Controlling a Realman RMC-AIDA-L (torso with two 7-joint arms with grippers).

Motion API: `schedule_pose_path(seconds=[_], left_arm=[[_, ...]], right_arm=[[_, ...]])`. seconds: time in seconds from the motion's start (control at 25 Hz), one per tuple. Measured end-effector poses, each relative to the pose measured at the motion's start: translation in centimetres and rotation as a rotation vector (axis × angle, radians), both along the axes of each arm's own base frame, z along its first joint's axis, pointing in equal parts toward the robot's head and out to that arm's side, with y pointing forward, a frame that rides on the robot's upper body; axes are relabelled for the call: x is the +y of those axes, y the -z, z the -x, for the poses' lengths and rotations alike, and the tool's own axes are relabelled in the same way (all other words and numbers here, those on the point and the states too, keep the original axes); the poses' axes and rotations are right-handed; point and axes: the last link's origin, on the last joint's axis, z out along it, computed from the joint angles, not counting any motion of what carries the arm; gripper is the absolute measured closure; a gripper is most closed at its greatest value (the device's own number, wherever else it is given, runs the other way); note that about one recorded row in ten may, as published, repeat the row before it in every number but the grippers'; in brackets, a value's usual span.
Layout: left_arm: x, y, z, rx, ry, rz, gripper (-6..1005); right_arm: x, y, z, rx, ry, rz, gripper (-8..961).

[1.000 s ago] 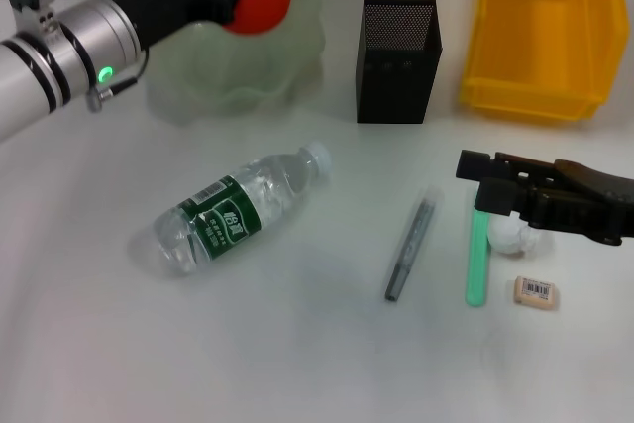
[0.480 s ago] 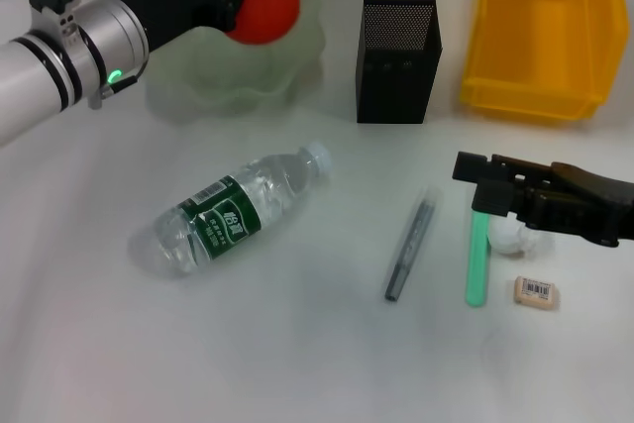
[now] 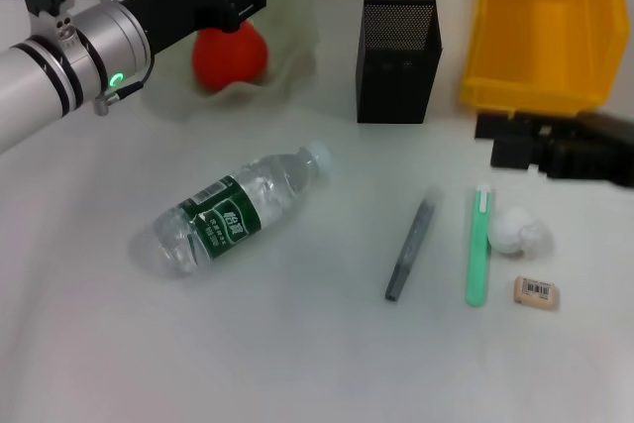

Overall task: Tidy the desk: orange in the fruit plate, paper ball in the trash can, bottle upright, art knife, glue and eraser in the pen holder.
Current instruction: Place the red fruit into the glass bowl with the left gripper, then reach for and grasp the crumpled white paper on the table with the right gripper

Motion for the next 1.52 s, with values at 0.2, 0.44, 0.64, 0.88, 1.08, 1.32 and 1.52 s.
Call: schedule_pose_path(seconds=[0.2,0.44,0.64,0.88,1.08,1.32,1.52], left_arm=[[-0.4,-0.1,-0.4,-0.048,0.012,0.021,353],[-0.5,-0.2,-0.6,-0.073,0.023,0.029,186],[-0.5,-0.2,-0.7,-0.076,0.023,0.027,186],[-0.4,-0.4,-0.7,-0.091,0.018,0.017,187],[-0.5,-0.4,-0.5,-0.094,0.013,0.014,187],[-0.5,-0.5,-0.3,-0.096,0.008,0.012,186],[-0.7,-0.5,0.0,-0.097,-0.001,0.011,187]], right_arm=[[0.9,-3.2,2.9,-0.153,0.028,-0.003,120],[1.6,-4.6,5.5,-0.447,0.125,-0.032,121],[2.3,-3.3,6.4,-0.714,0.232,-0.015,120],[3.6,0.1,4.5,-0.942,0.328,0.044,120],[4.4,1.3,3.1,-0.973,0.371,0.077,122],[5.0,2.9,1.8,-1.018,0.389,0.097,127],[5.4,4.0,0.9,-1.021,0.393,0.114,130]])
